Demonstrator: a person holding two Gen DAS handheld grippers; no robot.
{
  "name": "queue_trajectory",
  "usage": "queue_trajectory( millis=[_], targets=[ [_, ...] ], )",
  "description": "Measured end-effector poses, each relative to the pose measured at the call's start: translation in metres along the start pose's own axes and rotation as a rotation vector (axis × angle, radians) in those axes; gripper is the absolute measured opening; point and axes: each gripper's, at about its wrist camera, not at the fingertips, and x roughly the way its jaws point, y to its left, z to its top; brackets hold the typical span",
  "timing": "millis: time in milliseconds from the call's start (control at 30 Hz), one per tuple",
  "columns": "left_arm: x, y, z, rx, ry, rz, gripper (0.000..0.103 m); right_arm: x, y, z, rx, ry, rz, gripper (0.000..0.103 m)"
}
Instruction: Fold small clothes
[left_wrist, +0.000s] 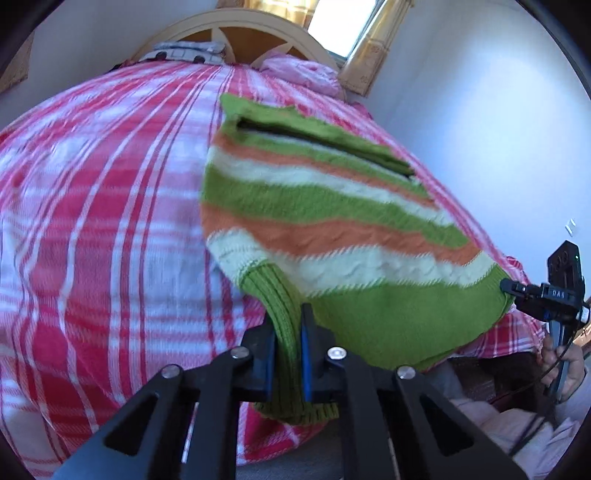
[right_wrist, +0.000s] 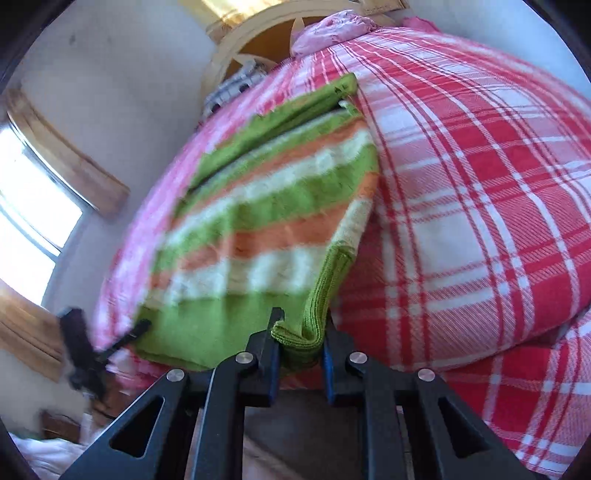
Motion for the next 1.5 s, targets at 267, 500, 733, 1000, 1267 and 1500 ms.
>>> queue_trajectory(
  millis=[267, 500, 733, 1000, 1267, 1500],
  targets=[
    [0.004, -0.014, 0.069, 0.013, -0.035, -0.029, 0.011, -0.002, 0.005, 0.058, 0.075, -0.089, 0.188, 0.018],
    [0.05, -0.008, 0.135, -0.015, -0.01, 0.053, 0.011, 0.028, -0.012, 0.128, 0.118, -0.16, 0.15, 0.017],
    [0.098, 0.025, 0.16, -0.107, 0.15, 0.038, 0.035, 0.085, -0.038, 0.164, 0.137, -0.115, 0.061, 0.02],
    [0.041, 0.035, 0.163, -0.009, -0.011, 0.059, 0.076, 0.09, -0.053, 0.171, 0.199, -0.158, 0.161, 0.055],
    [0.071, 0.003, 0.163, 0.257, 0.02, 0.067, 0.076, 0.049, -0.028, 0.161, 0.123, -0.308, 0.136, 0.055],
    [0.128, 0.011, 0.166, 0.216, 0.134, 0.076, 0.057, 0.05, -0.014, 0.137, 0.05, -0.278, 0.038, 0.055]
  ],
)
